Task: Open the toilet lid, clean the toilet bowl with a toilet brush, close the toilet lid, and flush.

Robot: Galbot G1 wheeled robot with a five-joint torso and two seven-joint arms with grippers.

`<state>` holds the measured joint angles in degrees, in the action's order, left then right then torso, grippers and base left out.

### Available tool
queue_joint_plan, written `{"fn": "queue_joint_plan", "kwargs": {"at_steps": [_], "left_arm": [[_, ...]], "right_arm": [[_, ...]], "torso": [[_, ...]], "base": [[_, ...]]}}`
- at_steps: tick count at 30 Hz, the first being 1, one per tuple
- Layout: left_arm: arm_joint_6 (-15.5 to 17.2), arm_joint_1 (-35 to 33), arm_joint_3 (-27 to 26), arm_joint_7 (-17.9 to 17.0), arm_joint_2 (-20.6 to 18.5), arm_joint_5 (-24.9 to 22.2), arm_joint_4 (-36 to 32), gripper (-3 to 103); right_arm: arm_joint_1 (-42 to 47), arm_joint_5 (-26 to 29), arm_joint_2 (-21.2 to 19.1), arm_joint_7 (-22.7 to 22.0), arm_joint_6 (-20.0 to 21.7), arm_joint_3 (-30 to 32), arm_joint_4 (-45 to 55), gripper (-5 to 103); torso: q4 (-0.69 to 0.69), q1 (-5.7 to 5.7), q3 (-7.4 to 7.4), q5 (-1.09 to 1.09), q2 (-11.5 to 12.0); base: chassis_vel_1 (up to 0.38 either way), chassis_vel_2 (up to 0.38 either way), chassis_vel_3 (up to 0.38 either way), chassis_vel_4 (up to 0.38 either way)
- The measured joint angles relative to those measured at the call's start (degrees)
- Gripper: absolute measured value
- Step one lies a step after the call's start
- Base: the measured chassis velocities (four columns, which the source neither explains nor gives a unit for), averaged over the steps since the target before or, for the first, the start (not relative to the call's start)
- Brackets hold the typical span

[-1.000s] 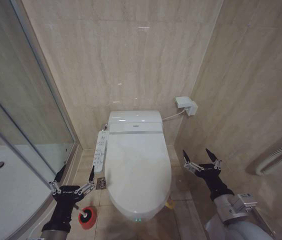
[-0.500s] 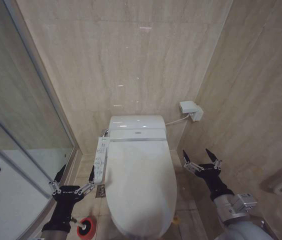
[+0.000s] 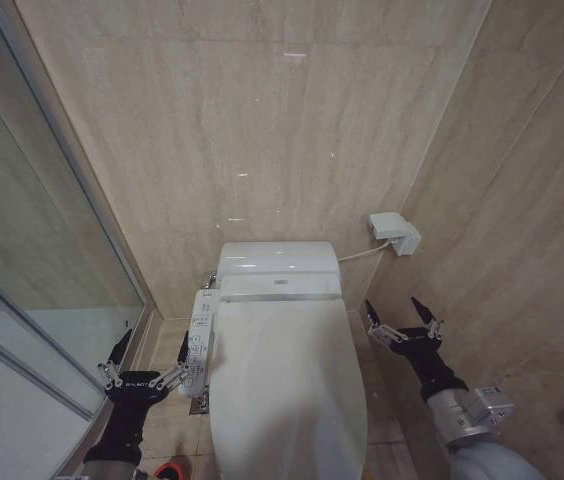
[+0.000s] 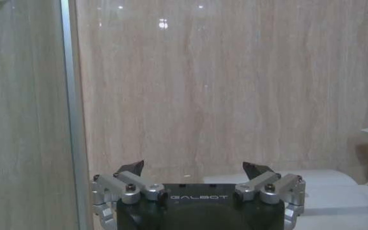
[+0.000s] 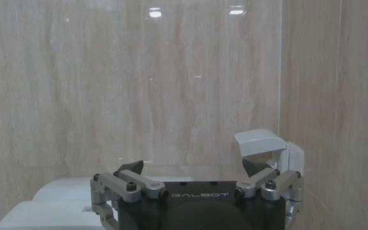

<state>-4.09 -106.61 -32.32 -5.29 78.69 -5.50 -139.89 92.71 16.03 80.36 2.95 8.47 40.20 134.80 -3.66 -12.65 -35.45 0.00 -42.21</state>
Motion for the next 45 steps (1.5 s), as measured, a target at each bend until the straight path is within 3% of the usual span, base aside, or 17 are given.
{"fn": "queue_joint_plan", "kwargs": {"at_steps": [11,33,34,41,42,45], "left_arm": [[0.0,0.3,-0.1,0.0,0.0,-0.1,0.4,100],[-2.0,17.5,-11.5,-0.9,-2.2,-9.7,32.0,98],[-2.1,18.7,-12.3,-1.0,-2.4,-10.3,34.1,74],[-2.7,23.8,-15.7,-1.2,-3.0,-13.1,43.4,74],[-2.8,24.8,-16.4,-1.3,-3.2,-13.7,45.3,47],[-2.9,25.5,-16.8,-1.3,-3.3,-14.1,46.6,47]], "right_arm": [[0.0,0.0,0.0,0.0,0.0,0.0,0.0,100],[0.0,0.0,0.0,0.0,0.0,0.0,0.0,100],[0.0,0.0,0.0,0.0,0.0,0.0,0.0,100],[0.0,0.0,0.0,0.0,0.0,0.0,0.0,100],[0.0,0.0,0.0,0.0,0.0,0.0,0.0,100],[0.0,0.0,0.0,0.0,0.0,0.0,0.0,100]], "torso": [[0.00,0.02,0.01,0.01,0.0],[0.00,0.00,0.00,-0.01,0.0],[0.01,0.00,0.00,-0.01,0.0],[0.00,0.00,0.00,-0.01,0.0],[0.00,0.00,0.00,-0.01,0.0],[0.00,0.00,0.00,-0.02,0.0]], "base": [[0.000,0.000,0.000,0.000],[0.000,0.000,0.000,0.000],[0.000,0.000,0.000,0.000],[0.000,0.000,0.000,0.000],[0.000,0.000,0.000,0.000],[0.000,0.000,0.000,0.000]]}}
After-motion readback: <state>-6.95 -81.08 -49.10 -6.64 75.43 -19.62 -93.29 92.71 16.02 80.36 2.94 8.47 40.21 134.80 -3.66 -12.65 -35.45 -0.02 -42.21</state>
